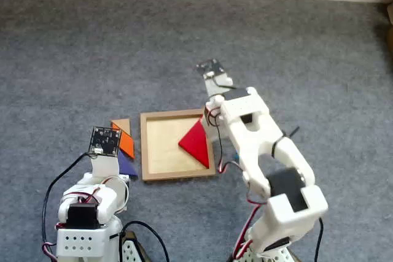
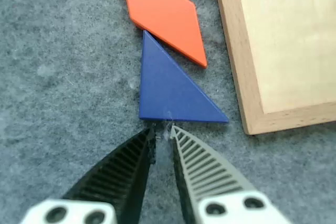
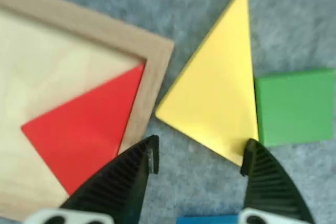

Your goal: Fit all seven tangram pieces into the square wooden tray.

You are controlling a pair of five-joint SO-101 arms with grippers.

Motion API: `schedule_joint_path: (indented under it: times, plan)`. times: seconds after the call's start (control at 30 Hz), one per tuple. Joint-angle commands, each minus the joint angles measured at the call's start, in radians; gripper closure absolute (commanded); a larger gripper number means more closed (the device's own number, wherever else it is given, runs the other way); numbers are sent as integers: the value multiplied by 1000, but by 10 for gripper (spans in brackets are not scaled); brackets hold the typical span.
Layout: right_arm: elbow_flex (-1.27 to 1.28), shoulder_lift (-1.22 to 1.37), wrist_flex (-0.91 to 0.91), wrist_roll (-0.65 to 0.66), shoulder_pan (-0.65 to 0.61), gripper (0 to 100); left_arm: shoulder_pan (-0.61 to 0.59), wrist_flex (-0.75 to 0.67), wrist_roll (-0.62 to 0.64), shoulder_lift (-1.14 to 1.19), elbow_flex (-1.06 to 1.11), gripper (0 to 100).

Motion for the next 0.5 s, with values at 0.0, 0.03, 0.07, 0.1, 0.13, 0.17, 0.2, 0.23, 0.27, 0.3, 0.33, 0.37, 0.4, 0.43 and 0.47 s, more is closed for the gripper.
schedule_joint_path:
  times: [0.0, 0.03, 0.07, 0.1, 0.13, 0.17, 0.2, 0.23, 0.27, 0.3, 0.33, 0.37, 0.4, 0.43, 0.47]
  plan:
    - [-104, 12, 45, 12, 16, 670, 1, 3, 5, -47, 21, 933]
    - [-116, 15, 48, 12, 16, 661, 1, 3, 5, -47, 21, 933]
    - [-125, 16, 48, 14, 16, 659, 1, 3, 5, -47, 21, 933]
    - [-127, 18, 45, 14, 16, 659, 1, 3, 5, -47, 21, 933]
    - [-127, 18, 45, 14, 13, 659, 1, 3, 5, -47, 21, 933]
    - [-128, 18, 45, 15, 13, 659, 1, 3, 5, -47, 21, 933]
    - [-130, 16, 45, 26, 13, 659, 1, 3, 5, -47, 21, 933]
    - [-130, 13, 45, 40, 13, 659, 1, 3, 5, -47, 21, 933]
    - [-131, 10, 45, 51, 13, 659, 1, 3, 5, -47, 21, 933]
    - [-131, 10, 48, 60, 13, 659, 1, 3, 5, -47, 21, 933]
    - [-131, 10, 48, 71, 12, 659, 1, 3, 5, -47, 21, 933]
    - [-131, 15, 45, 81, 8, 659, 1, 3, 5, -47, 21, 933]
    - [-131, 18, 45, 92, -4, 659, 1, 3, 5, -47, 21, 933]
    - [-127, 18, 42, 101, -15, 659, 1, 3, 5, -47, 21, 933]
    - [-127, 18, 41, 109, -25, 659, 1, 3, 5, -47, 21, 933]
